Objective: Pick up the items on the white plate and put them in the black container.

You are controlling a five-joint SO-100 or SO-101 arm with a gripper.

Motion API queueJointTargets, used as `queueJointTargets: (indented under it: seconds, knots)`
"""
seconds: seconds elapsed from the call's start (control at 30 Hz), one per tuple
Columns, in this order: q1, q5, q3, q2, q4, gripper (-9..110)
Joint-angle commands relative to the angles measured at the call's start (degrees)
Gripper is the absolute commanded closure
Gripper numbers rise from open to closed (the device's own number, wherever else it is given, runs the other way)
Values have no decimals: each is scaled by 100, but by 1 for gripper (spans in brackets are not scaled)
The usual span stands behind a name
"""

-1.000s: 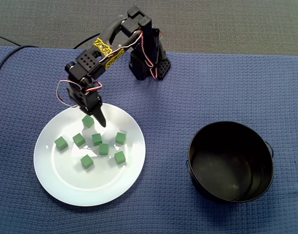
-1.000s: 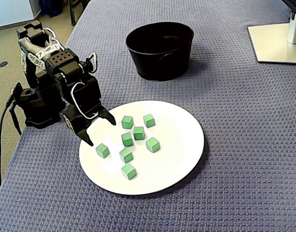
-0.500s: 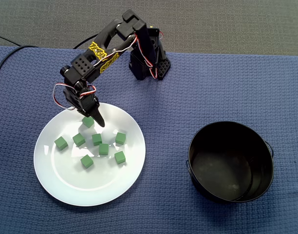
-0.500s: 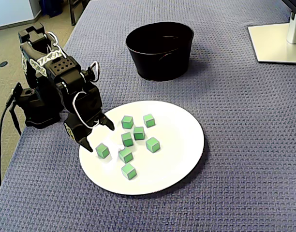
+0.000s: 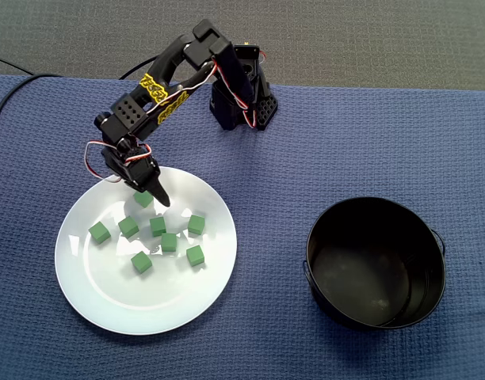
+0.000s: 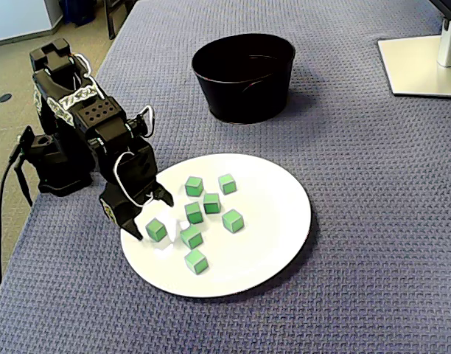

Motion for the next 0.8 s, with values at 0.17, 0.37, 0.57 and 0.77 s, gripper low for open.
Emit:
queueJointTargets:
  seconds: [0.17, 0.37, 0.57, 0.77]
  knots:
    - [-9, -18, -308, -26, -352, 70]
    - [-44, -35, -246, -44, -457, 74]
    - [-79, -26, -158, -62, -545, 92]
    - [-105, -88, -18, -62, -545, 100]
